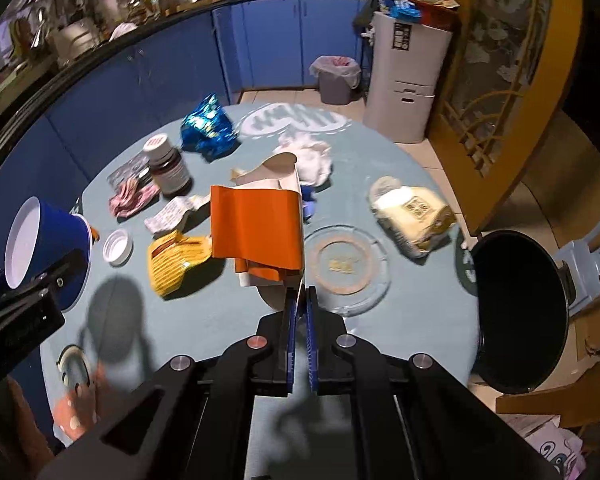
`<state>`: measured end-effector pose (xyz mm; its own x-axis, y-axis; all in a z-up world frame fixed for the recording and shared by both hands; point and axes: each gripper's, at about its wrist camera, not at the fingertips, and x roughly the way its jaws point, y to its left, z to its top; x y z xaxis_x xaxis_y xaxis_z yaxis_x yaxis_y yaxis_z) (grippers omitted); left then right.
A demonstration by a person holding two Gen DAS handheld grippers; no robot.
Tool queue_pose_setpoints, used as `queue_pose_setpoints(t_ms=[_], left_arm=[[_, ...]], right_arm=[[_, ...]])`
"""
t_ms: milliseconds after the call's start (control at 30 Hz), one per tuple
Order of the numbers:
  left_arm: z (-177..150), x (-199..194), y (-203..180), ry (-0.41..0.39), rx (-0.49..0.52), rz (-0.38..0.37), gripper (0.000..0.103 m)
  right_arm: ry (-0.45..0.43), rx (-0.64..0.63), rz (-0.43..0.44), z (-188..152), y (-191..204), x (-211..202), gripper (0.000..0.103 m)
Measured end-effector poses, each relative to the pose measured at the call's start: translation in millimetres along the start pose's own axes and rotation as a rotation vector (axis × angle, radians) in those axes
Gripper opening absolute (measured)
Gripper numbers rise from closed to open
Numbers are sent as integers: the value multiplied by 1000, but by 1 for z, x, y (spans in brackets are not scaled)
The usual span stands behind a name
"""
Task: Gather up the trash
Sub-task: 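Carry the orange box and blue cup over the black trash bin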
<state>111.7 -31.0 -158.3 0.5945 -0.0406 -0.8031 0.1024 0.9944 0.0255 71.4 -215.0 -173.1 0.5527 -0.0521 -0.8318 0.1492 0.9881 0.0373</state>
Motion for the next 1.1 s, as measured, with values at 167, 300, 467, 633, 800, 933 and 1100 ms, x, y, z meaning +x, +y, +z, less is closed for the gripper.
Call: queue_pose_setpoints(t_ms=[167, 300, 467, 633, 800, 933, 1100], left_arm=[[8, 1, -26, -9, 31, -9, 77], [15, -2, -55, -31, 70, -17, 77], [28, -4, -92, -63, 118, -34, 77], [37, -4, -129, -87, 162, -49, 77], [40, -2, -161, -94, 201, -66, 77], [41, -2, -183, -100, 227, -84, 77], [43, -3, -210, -111, 259, -107, 78]], right_arm=[[-23, 40, -7, 5, -24, -5, 5], [-37, 70, -13, 8, -42, -6, 5], [-48, 122, -18, 13, -70, -6, 5], [-52, 181, -35, 14, -100, -2, 5], [-46, 239, -60, 13, -132, 3, 5], [-46, 281, -84, 11, -154, 5, 5], [-44, 340, -123, 7, -186, 7, 5]])
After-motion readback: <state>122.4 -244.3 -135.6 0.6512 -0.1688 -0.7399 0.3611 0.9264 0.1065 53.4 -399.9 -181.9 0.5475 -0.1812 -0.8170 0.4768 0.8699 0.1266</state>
